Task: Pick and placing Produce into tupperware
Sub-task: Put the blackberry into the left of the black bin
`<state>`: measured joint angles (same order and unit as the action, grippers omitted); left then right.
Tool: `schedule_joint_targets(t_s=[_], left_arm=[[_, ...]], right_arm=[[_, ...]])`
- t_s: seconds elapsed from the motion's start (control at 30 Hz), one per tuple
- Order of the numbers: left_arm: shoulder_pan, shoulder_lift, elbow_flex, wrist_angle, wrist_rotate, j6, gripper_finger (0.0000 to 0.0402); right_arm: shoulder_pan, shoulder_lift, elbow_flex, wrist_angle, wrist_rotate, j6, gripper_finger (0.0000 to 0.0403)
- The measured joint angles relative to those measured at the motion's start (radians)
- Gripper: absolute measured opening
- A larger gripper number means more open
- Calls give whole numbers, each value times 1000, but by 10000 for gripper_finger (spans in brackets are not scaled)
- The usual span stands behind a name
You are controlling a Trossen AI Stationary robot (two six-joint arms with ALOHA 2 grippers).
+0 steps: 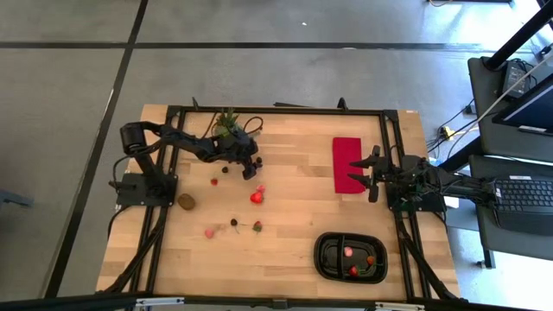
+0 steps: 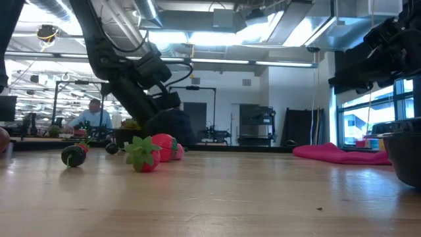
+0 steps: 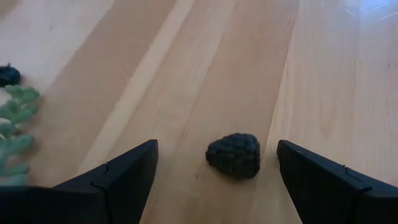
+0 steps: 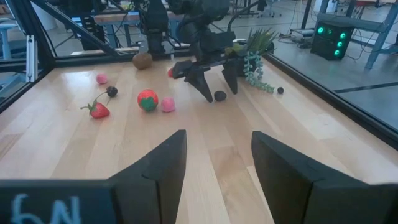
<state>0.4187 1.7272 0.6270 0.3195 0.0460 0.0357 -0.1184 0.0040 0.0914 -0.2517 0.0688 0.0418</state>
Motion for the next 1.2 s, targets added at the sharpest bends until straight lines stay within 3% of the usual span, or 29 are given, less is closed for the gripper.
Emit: schedule_joint_targets(t_s=[0.9, 1.2], left_arm=[[-9, 2, 0, 11, -9, -5, 320], [-13, 2, 0, 0, -32, -8, 289]], right_arm=[[0, 0, 0, 0, 0, 2, 184], [0, 0, 0, 0, 0, 2, 184]])
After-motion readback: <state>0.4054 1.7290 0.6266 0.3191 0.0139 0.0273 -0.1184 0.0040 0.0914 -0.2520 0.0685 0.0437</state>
